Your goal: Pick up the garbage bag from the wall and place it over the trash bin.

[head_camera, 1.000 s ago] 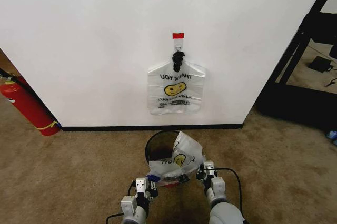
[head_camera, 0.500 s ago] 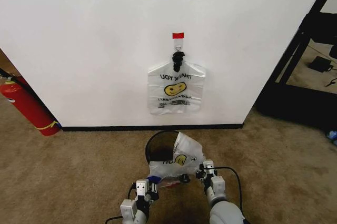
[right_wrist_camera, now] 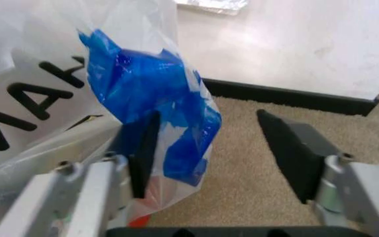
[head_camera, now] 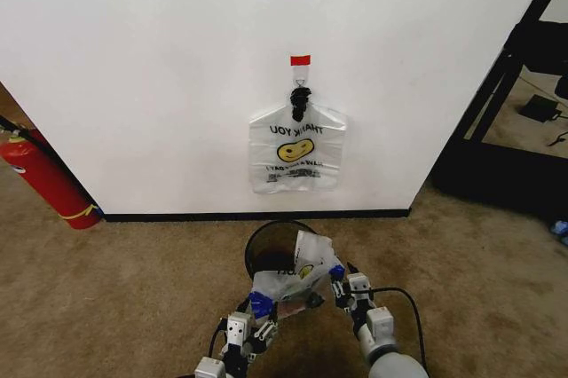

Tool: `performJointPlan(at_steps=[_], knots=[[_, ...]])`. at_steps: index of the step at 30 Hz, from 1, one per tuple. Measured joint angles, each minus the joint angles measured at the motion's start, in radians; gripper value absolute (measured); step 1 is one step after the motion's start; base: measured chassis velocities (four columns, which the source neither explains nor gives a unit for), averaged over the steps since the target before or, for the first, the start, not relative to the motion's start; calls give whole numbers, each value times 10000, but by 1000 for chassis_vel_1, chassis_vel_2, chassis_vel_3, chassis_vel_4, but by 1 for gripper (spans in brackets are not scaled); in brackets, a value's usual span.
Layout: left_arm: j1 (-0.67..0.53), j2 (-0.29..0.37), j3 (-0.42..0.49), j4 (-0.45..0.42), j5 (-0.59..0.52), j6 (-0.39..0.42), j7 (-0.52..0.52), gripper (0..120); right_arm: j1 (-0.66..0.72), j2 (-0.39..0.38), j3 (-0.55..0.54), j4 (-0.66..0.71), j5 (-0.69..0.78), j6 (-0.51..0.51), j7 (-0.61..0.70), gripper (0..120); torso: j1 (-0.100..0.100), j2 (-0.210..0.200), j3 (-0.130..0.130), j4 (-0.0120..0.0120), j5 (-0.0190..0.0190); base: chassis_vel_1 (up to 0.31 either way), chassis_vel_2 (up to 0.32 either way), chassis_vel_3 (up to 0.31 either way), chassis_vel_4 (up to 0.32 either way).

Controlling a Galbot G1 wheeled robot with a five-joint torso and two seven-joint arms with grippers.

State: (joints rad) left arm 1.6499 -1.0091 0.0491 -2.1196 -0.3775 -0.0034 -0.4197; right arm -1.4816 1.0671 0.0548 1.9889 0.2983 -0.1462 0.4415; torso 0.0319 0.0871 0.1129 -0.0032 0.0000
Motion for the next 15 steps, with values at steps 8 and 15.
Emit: performJointPlan(at_steps=[8,15], knots=[[691,234,-215,-829,316,-185,65,100,-535,-274,318,633,-48,145,31,88,0,0,0,5,-3,0,0,0,0],[1051,441,-466,-1737,400,-249,81,100,-1417,-497,605,1312,-328,347,-49,100,0,0,0,2,0,0,0,0,0]])
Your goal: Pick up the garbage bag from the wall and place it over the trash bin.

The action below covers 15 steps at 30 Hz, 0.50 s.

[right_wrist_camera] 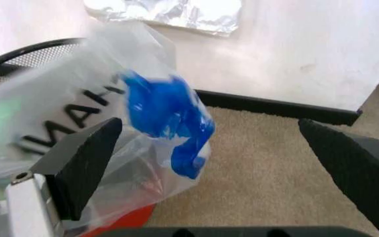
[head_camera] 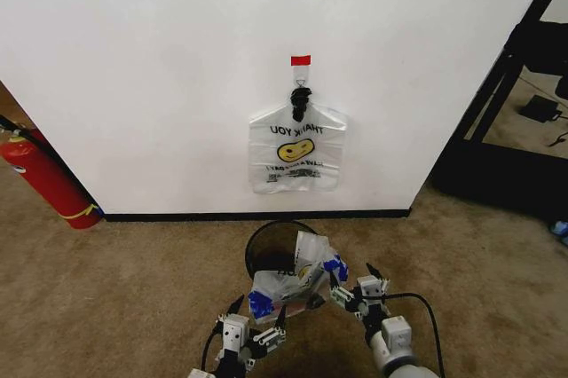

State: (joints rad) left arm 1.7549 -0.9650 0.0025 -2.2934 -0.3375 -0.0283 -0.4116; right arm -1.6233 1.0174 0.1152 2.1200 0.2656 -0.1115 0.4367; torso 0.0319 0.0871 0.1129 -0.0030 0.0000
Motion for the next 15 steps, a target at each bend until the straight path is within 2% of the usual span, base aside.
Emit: performJointPlan(at_steps=[4,7,8,12,13,14,15], knots=[[-25,142,-196,-345,-163,51,-6,100,-605,-167,326,206,-558,121,-117,100,0,1,0,-1,-1,0,0,0,0],[-254,379,-406,-597,-580,237,-20,100,-1156,-339,673,219,-1269,879,-343,100,-1,0,0,0,0,0,0,0,0],[-774,627,-618,-733,-1224,503,-39,100,-1468,-404,942,321,-1478,1403,-499,100,0,0,0,-1,-1,0,0,0,0],[-1942,1174,-1066,-766,-2597,967,86,100,-1448,-397,1269,472,-933,2157,-1012,100,0,0,1,-10,-8,0,0,0,0],[-2132,1290,-1154,-753,-2872,1045,150,100,-1349,-364,1326,481,-672,2315,-1233,100,1,-1,2,-5,-5,0,0,0,0],[-2515,1505,-1190,-639,-3321,1167,269,100,-1244,-223,1493,486,-258,2731,-1601,100,0,0,2,15,5,0,0,0,0],[-3028,1723,-1126,-396,-3744,1285,400,100,-1197,-38,1659,451,-12,3179,-1853,100,0,0,1,11,8,0,0,0,0]])
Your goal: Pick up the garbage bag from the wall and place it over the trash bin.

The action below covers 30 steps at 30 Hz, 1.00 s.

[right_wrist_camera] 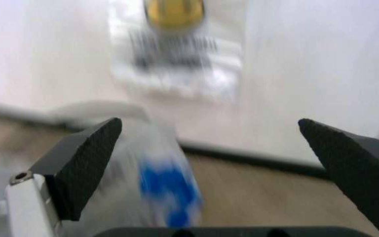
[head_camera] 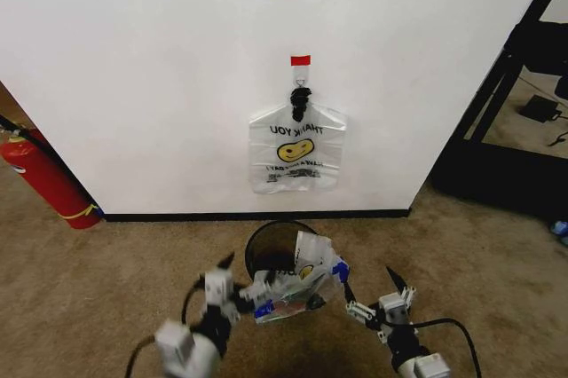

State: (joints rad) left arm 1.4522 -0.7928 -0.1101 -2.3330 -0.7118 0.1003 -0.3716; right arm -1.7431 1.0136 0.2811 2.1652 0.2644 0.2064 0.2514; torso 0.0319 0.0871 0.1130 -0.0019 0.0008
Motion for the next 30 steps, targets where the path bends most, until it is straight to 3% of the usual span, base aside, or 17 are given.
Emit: performJointPlan(at_steps=[2,4,6,11,13,14,19,21,25,30], knots=[[-1087,359,281,570,-721,257,224,100,67,508,500,-290,263,1127,-552,100,1,-1,1,-12,-25,0,0,0,0],[-1743,520,507,934,-1148,465,325,100,80,808,816,-439,281,1704,-839,100,1,-2,1,-16,-9,0,0,0,0],[-3394,696,1212,1769,-1914,912,607,100,62,1511,1500,-696,192,2666,-1392,100,1,-3,1,-13,-11,0,0,0,0],[-6318,953,3058,3469,-2372,1771,2406,100,-419,2564,2297,-738,300,3184,-1853,100,1,-2,2,-14,-10,0,0,0,0],[-6663,984,3380,3677,-2364,1870,2631,100,-508,2647,2353,-725,311,3220,-1881,100,1,-3,1,-11,-9,0,0,0,0],[-7610,1034,4268,4239,-2346,2244,3192,100,-785,2819,2451,-676,323,3304,-2005,100,1,-2,1,-7,-11,0,0,0,0],[-10205,784,6475,5861,-1925,3180,4395,100,-1368,3097,2464,-616,291,3558,-2129,100,2,-3,1,-14,-9,0,0,0,0],[-10342,760,6582,5928,-1906,3226,4445,100,-1393,3109,2464,-604,291,3569,-2129,100,1,-3,1,-13,-8,0,0,0,0],[-11650,282,7740,7198,-1111,3416,4917,100,-1581,3091,2530,-435,329,3622,-2101,100,2,-3,1,-11,-9,0,0,0,0],[-12031,-98,8210,7980,-999,3439,5083,100,-1616,3072,2553,-385,338,3623,-2057,100,2,-3,1,-11,-8,0,0,0,0]])
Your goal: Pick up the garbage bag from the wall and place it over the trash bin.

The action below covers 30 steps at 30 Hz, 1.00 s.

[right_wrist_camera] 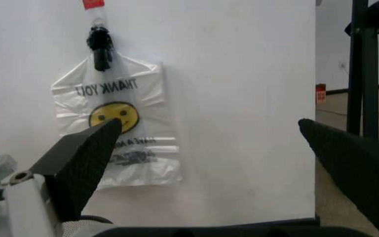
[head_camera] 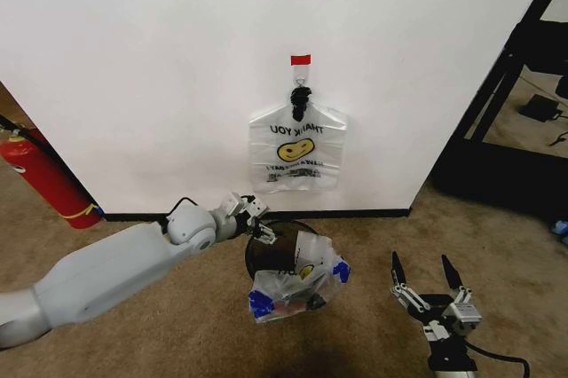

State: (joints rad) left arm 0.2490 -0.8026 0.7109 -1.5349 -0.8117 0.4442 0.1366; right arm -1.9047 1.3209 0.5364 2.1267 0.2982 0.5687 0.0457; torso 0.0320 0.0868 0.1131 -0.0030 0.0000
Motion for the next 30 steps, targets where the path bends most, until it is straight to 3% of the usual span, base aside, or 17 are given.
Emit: performJointPlan(at_steps=[7,9,12,21,23,27,30], knots=[[-305,-397,547,545,-14,148,290,88,23,-2,-91,18,-94,-115,81,100,0,0,0,0,0,0,0,0,0],[-375,-488,608,668,-36,189,399,82,16,10,-129,17,-144,-131,117,100,0,0,0,-1,0,0,0,0,0],[-467,-592,693,816,-131,402,442,61,10,65,-239,-39,-257,-170,242,100,0,0,-1,-1,0,0,0,0,0],[-435,-723,702,928,-118,532,93,27,74,218,-474,-74,-586,-196,434,100,0,0,-1,-1,0,0,0,0,0],[-407,-710,682,927,-122,517,15,26,77,215,-477,-78,-586,-199,437,100,0,0,-1,-2,0,0,0,0,0],[73,-450,122,437,-701,698,-587,8,168,200,-521,-138,-591,-220,490,100,-1,1,-1,-1,-3,0,0,0,0],[752,-84,-867,-403,-2230,1169,-1355,4,213,182,-566,-156,-585,-264,546,100,-1,2,-1,0,0,0,0,0,0]])
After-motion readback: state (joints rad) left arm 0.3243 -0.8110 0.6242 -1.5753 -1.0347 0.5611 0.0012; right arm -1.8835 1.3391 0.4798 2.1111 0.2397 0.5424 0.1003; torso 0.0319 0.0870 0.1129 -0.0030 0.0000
